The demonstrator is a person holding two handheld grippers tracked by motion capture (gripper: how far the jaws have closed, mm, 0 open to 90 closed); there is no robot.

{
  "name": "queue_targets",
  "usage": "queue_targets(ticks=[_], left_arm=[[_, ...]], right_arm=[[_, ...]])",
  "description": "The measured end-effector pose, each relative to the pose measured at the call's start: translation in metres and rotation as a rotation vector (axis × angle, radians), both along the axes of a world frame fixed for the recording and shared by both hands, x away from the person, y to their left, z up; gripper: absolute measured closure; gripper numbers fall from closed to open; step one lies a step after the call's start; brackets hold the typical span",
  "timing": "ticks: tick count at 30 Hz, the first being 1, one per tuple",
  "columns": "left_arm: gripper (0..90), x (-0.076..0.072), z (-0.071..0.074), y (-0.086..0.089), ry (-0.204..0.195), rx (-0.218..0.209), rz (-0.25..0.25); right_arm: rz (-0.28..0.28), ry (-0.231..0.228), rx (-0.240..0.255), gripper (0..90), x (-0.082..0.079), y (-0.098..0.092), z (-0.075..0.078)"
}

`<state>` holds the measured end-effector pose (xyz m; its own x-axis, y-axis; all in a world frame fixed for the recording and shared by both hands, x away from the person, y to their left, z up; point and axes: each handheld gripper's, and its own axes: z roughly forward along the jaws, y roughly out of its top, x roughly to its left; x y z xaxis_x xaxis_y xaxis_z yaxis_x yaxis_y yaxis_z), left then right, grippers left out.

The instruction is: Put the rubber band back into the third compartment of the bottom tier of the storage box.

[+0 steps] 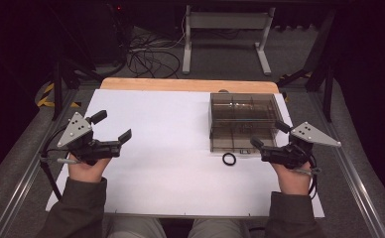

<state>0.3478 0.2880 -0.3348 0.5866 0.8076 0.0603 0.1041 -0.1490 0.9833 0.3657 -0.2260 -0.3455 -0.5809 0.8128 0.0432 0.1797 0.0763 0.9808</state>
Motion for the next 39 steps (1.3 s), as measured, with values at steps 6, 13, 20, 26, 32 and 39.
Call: queue_targets(ticks=[6, 13, 20, 26, 32, 39], left_arm=[[2.5, -0.003, 0.002, 0.002, -0.008, -0.004, -0.002], [3.0, -0.004, 0.004, 0.002, -0.017, -0.002, -0.011], [3.6, -0.003, 0.003, 0.0, -0.005, 0.007, -0.021], [3.9, -0.003, 0.002, -0.002, -0.005, 0.01, -0.027], [3.9, -0.002, 0.0, -0.002, 0.003, 0.013, -0.028], [4.0, -0.004, 0.001, -0.002, -0.004, 0.01, -0.026]], right_arm=[[-0.076, 0.047, -0.026, 9.5, 0.005, -0.001, -0.012], [-0.113, 0.103, -0.022, 18.0, 0.012, -0.005, -0.029], [-0.123, 0.146, -0.057, 32.9, 0.014, -0.001, -0.041], [-0.118, 0.174, -0.081, 39.9, 0.015, 0.002, -0.047], [-0.103, 0.203, -0.102, 45.9, 0.015, 0.006, -0.056], [-0.075, 0.296, -0.086, 53.9, 0.02, 0.012, -0.065]])
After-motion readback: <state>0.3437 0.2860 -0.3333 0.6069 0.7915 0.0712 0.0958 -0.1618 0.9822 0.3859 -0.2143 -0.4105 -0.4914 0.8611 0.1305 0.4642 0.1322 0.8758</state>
